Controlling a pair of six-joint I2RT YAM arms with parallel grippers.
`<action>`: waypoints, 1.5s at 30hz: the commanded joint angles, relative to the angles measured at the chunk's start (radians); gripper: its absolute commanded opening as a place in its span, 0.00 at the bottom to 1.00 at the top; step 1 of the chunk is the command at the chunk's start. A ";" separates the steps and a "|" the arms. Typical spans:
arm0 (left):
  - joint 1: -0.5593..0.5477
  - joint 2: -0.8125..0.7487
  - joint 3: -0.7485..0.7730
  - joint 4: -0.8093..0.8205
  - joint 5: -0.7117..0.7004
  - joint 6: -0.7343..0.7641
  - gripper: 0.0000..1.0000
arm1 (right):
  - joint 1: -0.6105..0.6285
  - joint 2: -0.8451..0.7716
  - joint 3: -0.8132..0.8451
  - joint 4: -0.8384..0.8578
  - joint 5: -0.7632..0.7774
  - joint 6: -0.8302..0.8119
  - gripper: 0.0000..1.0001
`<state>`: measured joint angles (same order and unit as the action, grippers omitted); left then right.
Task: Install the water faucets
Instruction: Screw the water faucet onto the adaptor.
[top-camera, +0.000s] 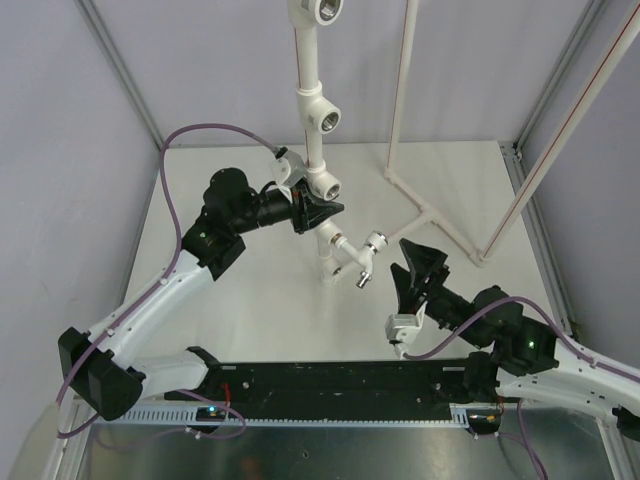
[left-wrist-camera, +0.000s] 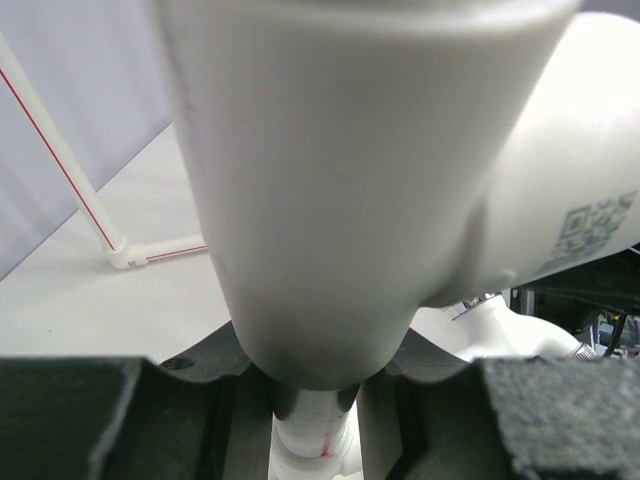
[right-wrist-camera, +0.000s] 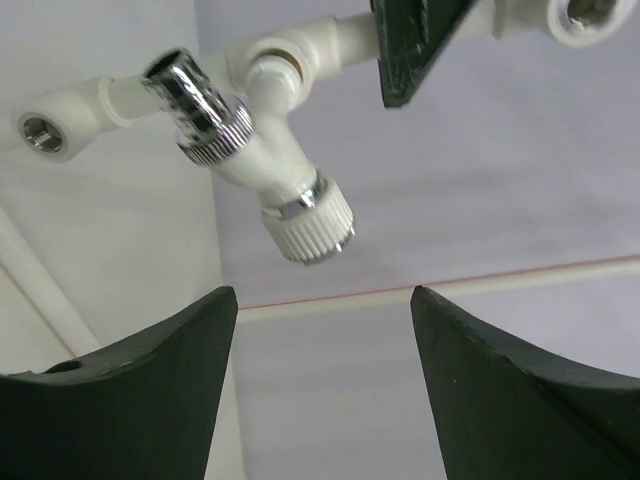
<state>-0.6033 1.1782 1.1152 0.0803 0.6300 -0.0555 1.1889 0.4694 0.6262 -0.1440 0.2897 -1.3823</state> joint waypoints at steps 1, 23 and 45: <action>0.002 0.005 -0.015 -0.048 0.078 -0.105 0.00 | 0.021 0.068 0.011 0.040 -0.035 -0.150 0.77; 0.002 0.005 -0.014 -0.041 0.098 -0.116 0.00 | 0.001 0.308 0.072 0.123 -0.170 -0.240 0.76; 0.002 0.004 -0.017 -0.032 0.108 -0.121 0.00 | -0.105 0.418 0.111 0.203 -0.264 -0.186 0.01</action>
<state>-0.5854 1.1858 1.1133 0.0967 0.6510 -0.0769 1.0798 0.8719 0.6979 0.0505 0.0055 -1.7626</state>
